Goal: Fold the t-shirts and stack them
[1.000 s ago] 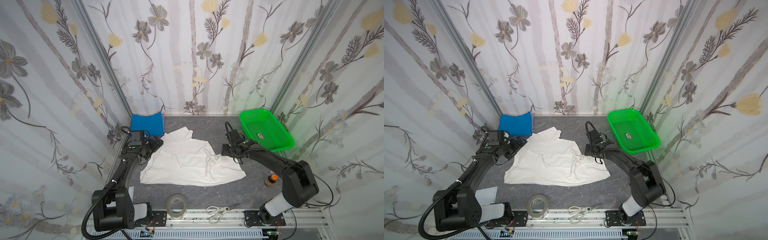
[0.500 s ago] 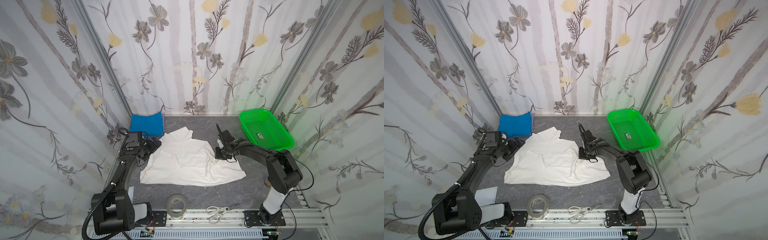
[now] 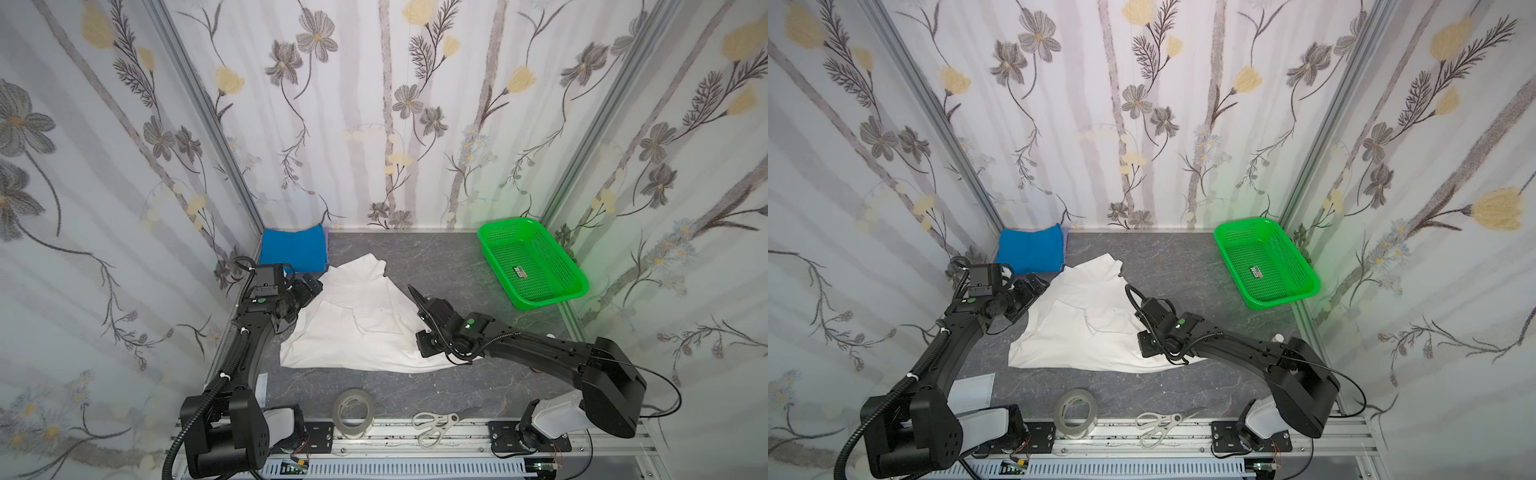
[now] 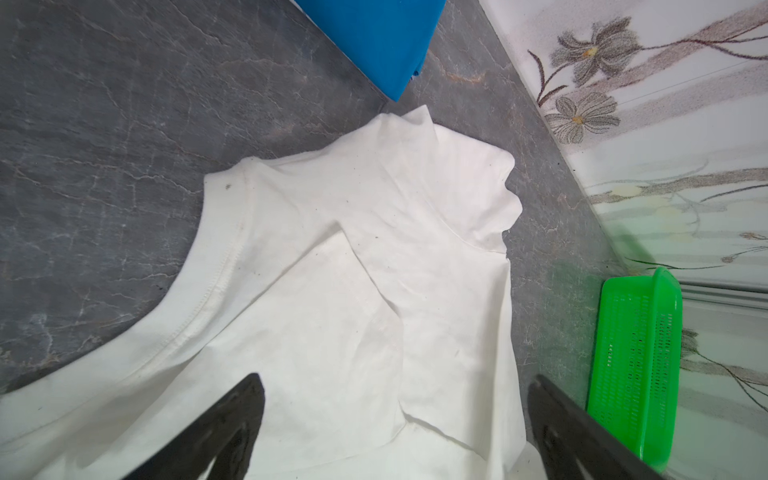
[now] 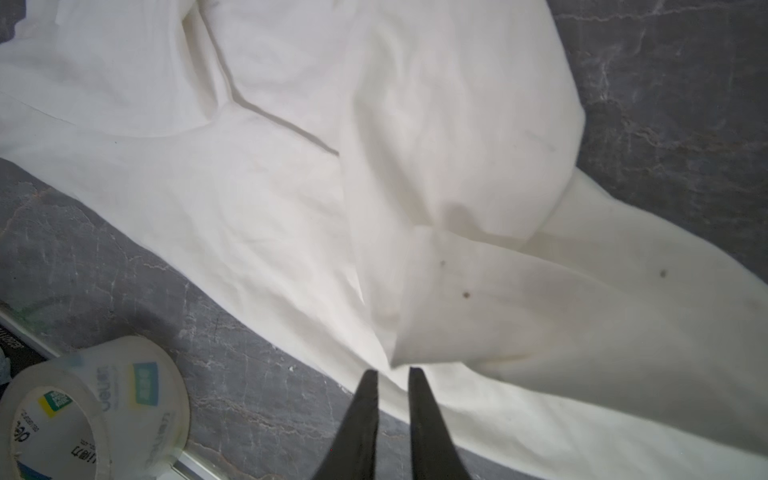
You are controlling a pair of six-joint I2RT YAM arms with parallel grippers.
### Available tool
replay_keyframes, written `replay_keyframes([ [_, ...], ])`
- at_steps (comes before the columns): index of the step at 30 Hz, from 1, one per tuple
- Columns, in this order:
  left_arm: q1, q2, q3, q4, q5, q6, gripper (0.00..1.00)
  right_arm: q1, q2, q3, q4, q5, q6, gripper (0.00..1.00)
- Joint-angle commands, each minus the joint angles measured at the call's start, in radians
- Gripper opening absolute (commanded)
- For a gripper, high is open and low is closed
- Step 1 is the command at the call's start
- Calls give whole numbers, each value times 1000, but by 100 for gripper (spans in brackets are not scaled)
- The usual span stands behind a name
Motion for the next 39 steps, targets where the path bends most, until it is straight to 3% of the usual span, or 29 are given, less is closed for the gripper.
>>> replay_keyframes([
  [1,2,-2,-11,27,2,-7,100,-35,-75,-20,61,127,61,67],
  [6,2,-21,-15,21,6,-12,100,-194,1,92,58,11,-47,69],
  [12,6,-43,-11,-15,-9,10,100,-210,179,156,28,-85,-107,65],
  [16,7,-32,-14,-5,0,8,100,-157,133,74,25,-77,-83,63],
  [20,6,-4,-16,25,12,-3,100,-34,26,-23,-24,8,9,58],
  [24,5,22,-19,63,30,-24,100,50,25,-54,-87,16,86,42],
  [30,2,10,-29,61,26,-21,100,79,35,-64,-146,89,186,39],
  [39,1,0,-41,59,26,-23,100,110,76,-59,-131,80,197,41],
])
